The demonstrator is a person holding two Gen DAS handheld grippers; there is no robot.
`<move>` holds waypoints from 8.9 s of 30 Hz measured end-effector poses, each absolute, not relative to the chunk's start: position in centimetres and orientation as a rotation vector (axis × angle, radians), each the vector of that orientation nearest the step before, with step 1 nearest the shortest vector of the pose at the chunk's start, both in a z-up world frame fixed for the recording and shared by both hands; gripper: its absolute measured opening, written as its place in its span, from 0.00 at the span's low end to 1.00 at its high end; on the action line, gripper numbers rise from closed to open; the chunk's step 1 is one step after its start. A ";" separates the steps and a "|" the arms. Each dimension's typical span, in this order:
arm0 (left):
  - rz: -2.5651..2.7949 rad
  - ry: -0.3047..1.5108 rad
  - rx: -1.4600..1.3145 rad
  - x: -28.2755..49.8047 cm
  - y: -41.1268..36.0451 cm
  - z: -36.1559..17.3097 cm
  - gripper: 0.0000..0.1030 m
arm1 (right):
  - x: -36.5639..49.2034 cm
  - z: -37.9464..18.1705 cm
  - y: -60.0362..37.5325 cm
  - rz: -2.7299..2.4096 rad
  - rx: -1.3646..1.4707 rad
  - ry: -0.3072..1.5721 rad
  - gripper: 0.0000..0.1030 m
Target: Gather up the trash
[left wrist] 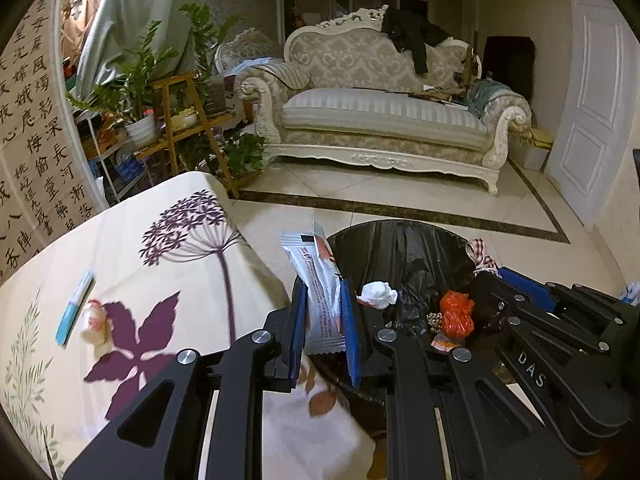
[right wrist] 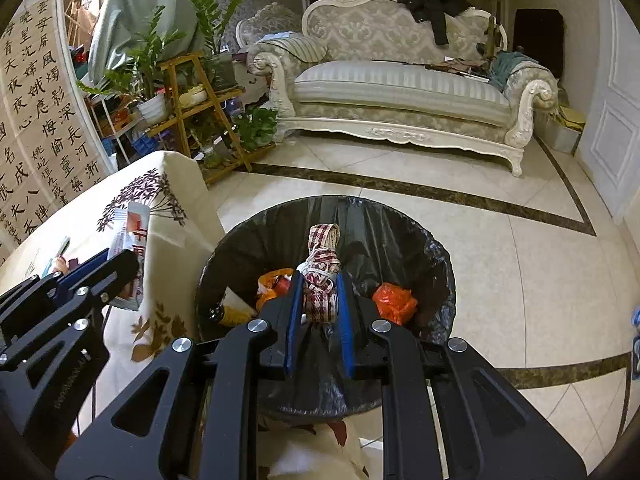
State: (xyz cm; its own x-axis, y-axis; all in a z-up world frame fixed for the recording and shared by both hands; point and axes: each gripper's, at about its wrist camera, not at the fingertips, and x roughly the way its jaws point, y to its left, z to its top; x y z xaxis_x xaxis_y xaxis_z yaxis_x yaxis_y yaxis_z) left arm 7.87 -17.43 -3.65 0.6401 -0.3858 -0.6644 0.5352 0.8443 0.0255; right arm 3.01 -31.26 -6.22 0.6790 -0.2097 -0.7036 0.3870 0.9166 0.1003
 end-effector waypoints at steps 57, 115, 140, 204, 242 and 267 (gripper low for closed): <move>-0.313 0.715 0.158 8.3 -8.6 -3.2 0.77 | 3.2 -6.4 -28.2 -0.346 0.284 0.767 0.72; -0.140 0.865 0.070 18.2 5.9 -6.2 0.78 | 17.6 -7.2 -10.1 0.007 0.050 0.894 0.24; -0.209 0.877 0.148 20.2 3.7 -6.9 0.18 | 17.4 -7.4 -11.2 0.051 0.104 0.885 0.25; -0.359 0.701 0.090 3.9 -5.9 -2.3 0.16 | -0.3 -4.5 -23.8 -0.249 0.162 0.744 0.24; -0.467 0.747 0.252 10.1 -20.5 -5.5 0.51 | 5.0 -7.3 -34.2 -0.423 0.252 0.723 0.46; -0.392 0.680 0.206 6.4 -15.4 -3.5 0.81 | 0.0 -5.8 -32.0 -0.466 0.255 0.688 0.72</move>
State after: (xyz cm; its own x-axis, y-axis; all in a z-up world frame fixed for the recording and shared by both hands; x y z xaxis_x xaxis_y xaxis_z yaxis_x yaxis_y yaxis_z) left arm 6.39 -15.44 -3.47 0.7085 -0.2847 -0.6457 0.4169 0.9071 0.0575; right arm 0.02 -32.05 -5.80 0.6758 -0.3268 -0.6606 0.4914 0.8679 0.0733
